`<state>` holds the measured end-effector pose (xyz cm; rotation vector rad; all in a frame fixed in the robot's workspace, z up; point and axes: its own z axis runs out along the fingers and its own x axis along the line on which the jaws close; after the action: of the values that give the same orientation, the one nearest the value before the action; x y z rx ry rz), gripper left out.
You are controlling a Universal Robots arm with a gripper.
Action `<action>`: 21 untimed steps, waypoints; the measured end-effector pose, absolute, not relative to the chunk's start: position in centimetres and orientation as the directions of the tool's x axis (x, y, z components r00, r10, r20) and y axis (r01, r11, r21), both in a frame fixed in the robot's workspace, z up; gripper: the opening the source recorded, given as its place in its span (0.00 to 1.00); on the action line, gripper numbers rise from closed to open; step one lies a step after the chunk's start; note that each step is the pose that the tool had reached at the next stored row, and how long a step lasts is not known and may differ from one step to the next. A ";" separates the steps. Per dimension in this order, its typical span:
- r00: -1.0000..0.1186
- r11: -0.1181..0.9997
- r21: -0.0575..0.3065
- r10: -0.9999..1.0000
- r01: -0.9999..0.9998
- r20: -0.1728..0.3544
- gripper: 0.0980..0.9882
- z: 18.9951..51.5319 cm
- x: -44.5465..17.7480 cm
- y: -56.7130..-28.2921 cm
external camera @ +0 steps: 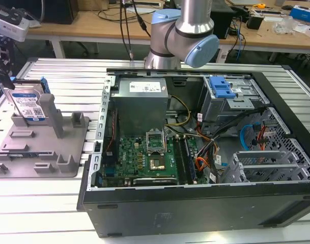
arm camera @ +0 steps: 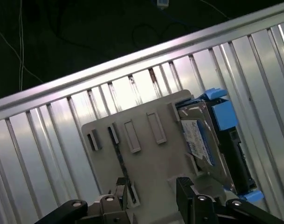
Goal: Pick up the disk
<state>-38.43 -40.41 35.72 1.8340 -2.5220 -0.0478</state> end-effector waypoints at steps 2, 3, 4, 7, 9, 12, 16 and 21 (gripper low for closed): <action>-0.266 0.266 0.038 -0.964 -0.963 0.000 0.50 35.7 -38.4 -40.4; -0.238 0.238 0.038 -0.971 -0.970 0.000 0.50 35.7 -38.4 -40.4; -0.189 0.189 0.038 -0.982 -0.981 0.000 0.50 35.6 -38.4 -40.4; -0.089 0.089 0.033 -0.996 -0.996 0.000 0.50 35.5 -38.4 -40.4; -0.043 0.043 0.030 -0.999 -0.999 0.000 0.50 35.5 -38.4 -40.4; -0.043 0.043 0.030 -0.999 -0.999 0.000 0.50 35.5 -38.4 -40.4; -0.044 0.043 0.030 -0.999 -0.999 0.000 0.50 35.5 -38.4 -40.2; -0.042 0.042 0.030 -0.999 -0.999 0.001 0.50 35.5 -38.9 -37.7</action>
<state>-38.90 -37.72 35.51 2.1594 -2.2517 -0.0328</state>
